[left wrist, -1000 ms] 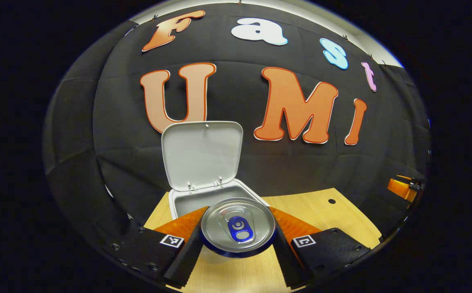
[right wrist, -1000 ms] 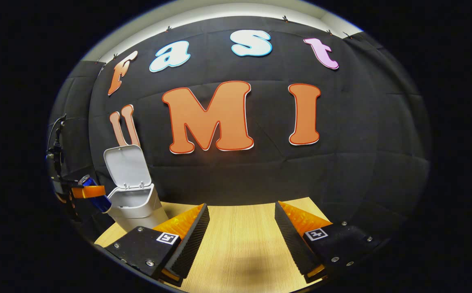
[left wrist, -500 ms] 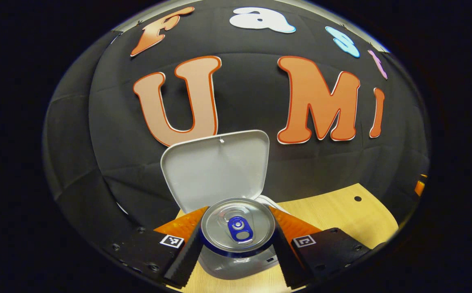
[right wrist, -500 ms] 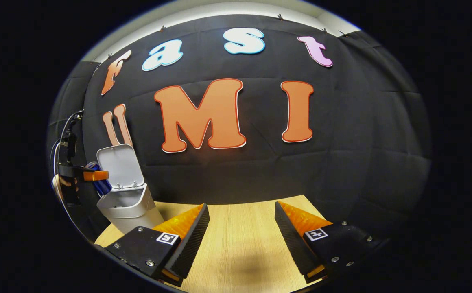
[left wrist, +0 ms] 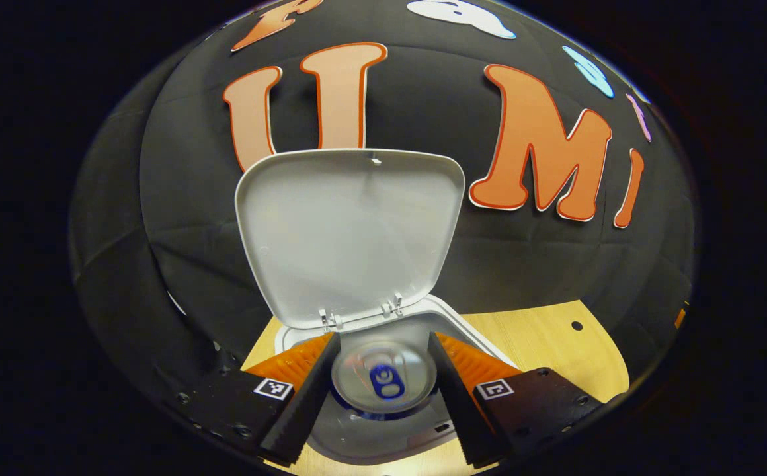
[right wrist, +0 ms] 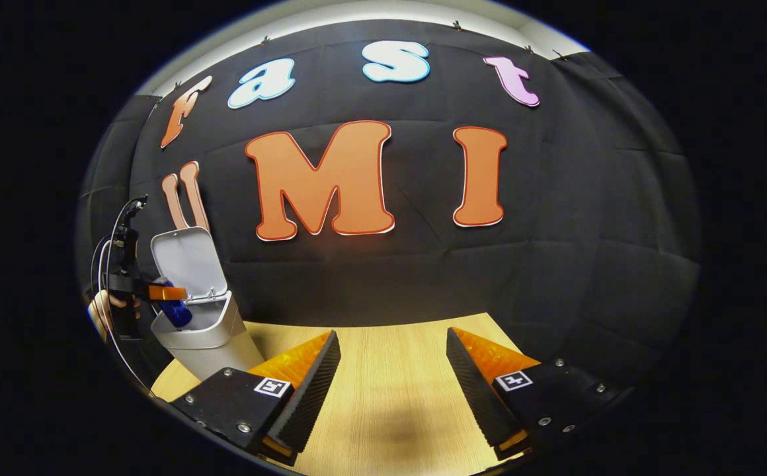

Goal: Press the lid of the desktop garbage bin to open it, pick up the crumpled paper on the desktop and throw it into the bin, then pick up the pop can on the desktop and drop it into the bin, and finally close the garbage bin lid.

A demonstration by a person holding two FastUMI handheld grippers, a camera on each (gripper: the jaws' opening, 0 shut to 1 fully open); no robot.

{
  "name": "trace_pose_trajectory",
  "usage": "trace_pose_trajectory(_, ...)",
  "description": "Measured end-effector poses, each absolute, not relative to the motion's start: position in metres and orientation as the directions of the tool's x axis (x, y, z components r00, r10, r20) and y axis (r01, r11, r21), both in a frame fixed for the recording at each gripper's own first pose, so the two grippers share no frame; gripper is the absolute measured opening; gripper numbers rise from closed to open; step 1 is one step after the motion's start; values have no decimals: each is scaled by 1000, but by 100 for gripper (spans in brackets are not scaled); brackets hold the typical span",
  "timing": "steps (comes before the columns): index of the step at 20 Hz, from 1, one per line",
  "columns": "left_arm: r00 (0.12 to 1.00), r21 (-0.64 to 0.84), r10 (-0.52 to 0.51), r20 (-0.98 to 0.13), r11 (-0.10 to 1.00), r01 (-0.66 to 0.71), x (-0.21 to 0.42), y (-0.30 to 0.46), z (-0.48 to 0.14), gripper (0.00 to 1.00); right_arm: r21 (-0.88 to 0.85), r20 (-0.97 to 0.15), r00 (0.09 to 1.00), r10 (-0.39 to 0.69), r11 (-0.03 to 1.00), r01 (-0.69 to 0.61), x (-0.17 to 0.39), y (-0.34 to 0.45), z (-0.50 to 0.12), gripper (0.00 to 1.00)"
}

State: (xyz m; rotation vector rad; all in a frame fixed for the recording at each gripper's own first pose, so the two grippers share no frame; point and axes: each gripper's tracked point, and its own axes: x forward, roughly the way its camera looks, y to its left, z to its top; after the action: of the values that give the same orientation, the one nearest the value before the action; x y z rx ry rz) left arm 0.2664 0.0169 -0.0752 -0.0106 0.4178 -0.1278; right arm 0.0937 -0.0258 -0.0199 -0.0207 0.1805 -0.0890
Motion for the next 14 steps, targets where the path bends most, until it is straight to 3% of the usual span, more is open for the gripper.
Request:
trace_pose_trajectory(5, 923, -17, -123, -364, 992, 125, 261, 16, -58, 84, -24, -184, 980, -77, 997, 74, 97, -19, -21, 97)
trace_pose_trajectory(6, 926, -16, -121, -358, 992, 124, 259, 16, -55, 84, -24, -185, 980, -74, 997, 71, 97, -18, -21, 100)
trace_pose_trajectory(8, 930, -8, -110, -350, 993, 114, 257, 18, -51, 84, -23, -184, 980, -70, 997, 67, 99, -16, -20, 97)
trace_pose_trajectory(14, 952, -5, -77, -297, 997, 79, 248, 29, -34, 86, -24, -190, 980, -62, 998, 59, 97, -13, -22, 100)
